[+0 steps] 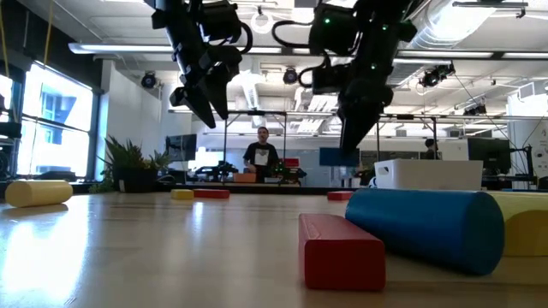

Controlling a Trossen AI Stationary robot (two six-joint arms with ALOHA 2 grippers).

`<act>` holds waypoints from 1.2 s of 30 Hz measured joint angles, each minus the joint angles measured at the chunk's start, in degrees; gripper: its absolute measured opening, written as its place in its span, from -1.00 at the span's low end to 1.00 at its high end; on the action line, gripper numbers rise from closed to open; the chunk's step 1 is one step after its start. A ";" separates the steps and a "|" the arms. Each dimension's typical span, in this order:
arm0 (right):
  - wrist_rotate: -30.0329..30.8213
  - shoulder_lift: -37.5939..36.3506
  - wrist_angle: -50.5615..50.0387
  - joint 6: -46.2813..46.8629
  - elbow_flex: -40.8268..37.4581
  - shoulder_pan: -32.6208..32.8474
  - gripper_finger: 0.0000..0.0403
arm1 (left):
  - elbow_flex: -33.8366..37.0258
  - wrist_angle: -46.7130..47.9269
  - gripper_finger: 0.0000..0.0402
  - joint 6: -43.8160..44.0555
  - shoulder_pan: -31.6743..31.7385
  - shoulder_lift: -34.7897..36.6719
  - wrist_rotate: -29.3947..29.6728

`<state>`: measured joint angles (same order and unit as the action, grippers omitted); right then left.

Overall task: Sort & place blocks by color
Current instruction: Put the blue block into the top white bin

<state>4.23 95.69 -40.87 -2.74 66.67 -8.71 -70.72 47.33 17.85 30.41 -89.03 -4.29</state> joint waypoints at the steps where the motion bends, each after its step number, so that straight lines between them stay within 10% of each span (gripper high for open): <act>1: 1.05 -0.87 -0.80 0.00 0.00 -0.65 -0.52 | 0.00 0.00 0.05 0.00 0.00 0.02 0.00; 17: 20.11 -16.45 -13.12 4.45 0.00 -17.74 -0.52 | 0.00 -0.06 0.05 1.51 0.00 0.00 0.02; 36: 16.15 -12.11 -18.05 0.49 0.00 -39.85 -0.52 | 0.00 -0.79 0.05 3.99 -0.02 0.02 0.68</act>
<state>20.38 83.57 -58.92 -2.25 66.67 -48.56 -70.72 46.54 21.84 30.39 -89.01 -3.62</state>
